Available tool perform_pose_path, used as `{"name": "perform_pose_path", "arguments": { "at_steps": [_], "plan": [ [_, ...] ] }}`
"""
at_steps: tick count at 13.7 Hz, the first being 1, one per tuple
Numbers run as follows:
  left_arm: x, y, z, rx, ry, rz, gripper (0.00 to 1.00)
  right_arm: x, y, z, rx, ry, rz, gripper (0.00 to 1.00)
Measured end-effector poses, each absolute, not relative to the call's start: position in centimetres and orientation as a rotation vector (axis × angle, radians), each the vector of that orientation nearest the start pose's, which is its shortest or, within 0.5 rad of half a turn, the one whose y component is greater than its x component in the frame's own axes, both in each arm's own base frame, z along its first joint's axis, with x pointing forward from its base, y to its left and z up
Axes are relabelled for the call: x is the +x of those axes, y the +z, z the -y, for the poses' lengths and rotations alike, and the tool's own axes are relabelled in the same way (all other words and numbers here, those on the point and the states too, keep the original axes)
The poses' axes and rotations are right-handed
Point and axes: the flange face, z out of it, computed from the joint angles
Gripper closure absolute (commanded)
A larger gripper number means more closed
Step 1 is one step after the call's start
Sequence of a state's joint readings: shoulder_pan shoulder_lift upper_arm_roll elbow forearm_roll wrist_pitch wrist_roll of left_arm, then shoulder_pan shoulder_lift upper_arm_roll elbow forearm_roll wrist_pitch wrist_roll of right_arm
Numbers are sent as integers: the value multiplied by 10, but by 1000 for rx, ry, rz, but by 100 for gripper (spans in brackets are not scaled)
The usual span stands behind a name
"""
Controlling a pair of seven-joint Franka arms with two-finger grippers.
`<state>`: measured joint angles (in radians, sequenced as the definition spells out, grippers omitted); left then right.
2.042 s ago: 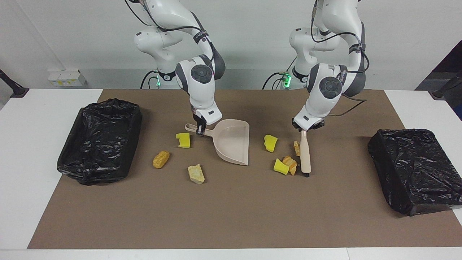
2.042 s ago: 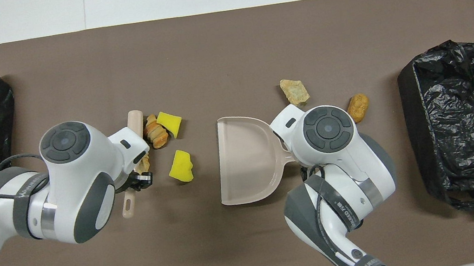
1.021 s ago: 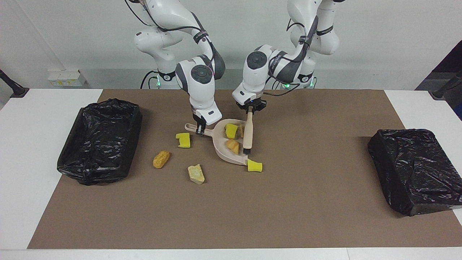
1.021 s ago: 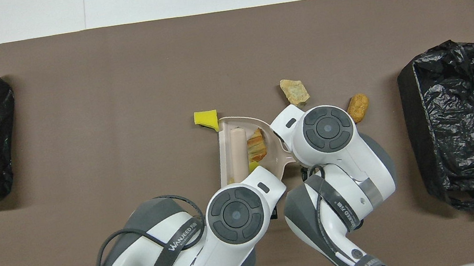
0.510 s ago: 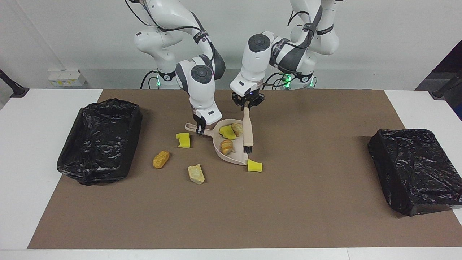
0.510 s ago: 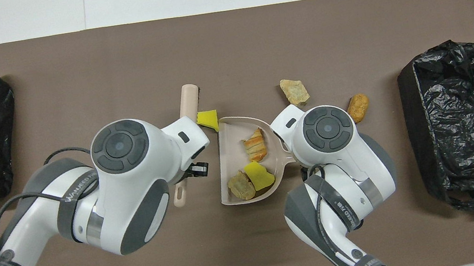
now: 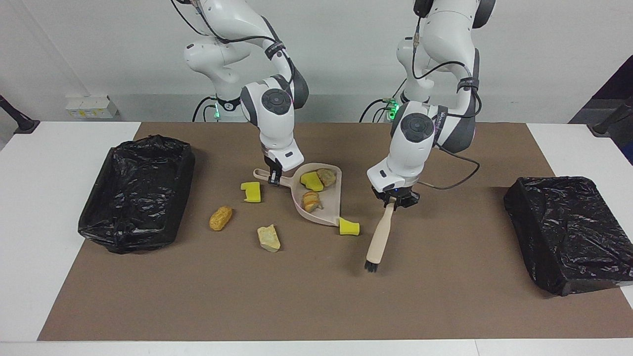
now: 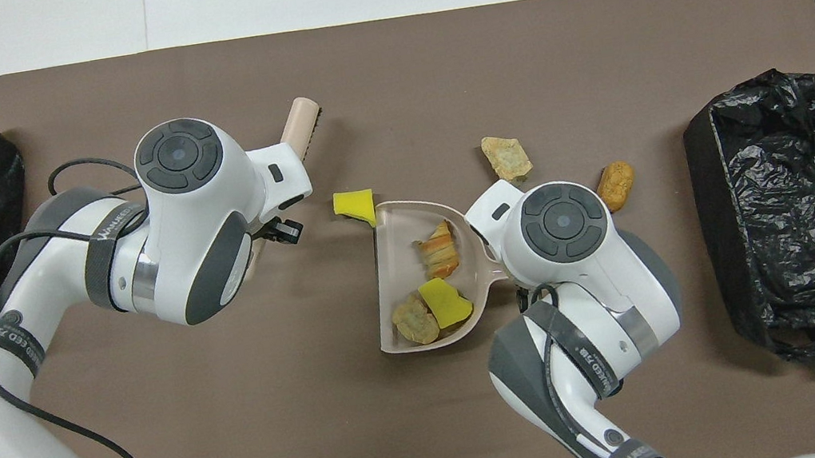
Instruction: Sweep and dump trash in bin
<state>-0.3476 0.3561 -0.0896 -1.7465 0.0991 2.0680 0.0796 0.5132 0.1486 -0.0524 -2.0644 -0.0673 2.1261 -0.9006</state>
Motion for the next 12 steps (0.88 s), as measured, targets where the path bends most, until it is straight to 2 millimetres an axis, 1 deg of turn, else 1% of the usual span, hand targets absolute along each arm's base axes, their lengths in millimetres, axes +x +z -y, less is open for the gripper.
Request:
{"name": "perform_pose_path", "arguments": {
  "at_steps": [2, 5, 7, 9, 10, 12],
  "plan": [
    [584, 357, 267, -2939, 67, -904, 100, 500, 353, -248, -2516, 224, 1935, 100],
    [567, 336, 269, -2920, 140, -936, 100, 492, 356, -250, -2603, 267, 1816, 100],
    [553, 335, 273, -2907, 162, -960, 100, 491, 357, -249, -2617, 269, 1798, 100],
    [530, 331, 278, -2885, 198, -988, 100, 491, 356, -249, -2618, 270, 1796, 100],
    [514, 329, 285, -2875, 216, -991, 100, 491, 356, -249, -2618, 271, 1796, 100],
    [478, 327, 306, -2857, 237, -979, 100, 490, 356, -249, -2618, 271, 1796, 100]
  ]
}}
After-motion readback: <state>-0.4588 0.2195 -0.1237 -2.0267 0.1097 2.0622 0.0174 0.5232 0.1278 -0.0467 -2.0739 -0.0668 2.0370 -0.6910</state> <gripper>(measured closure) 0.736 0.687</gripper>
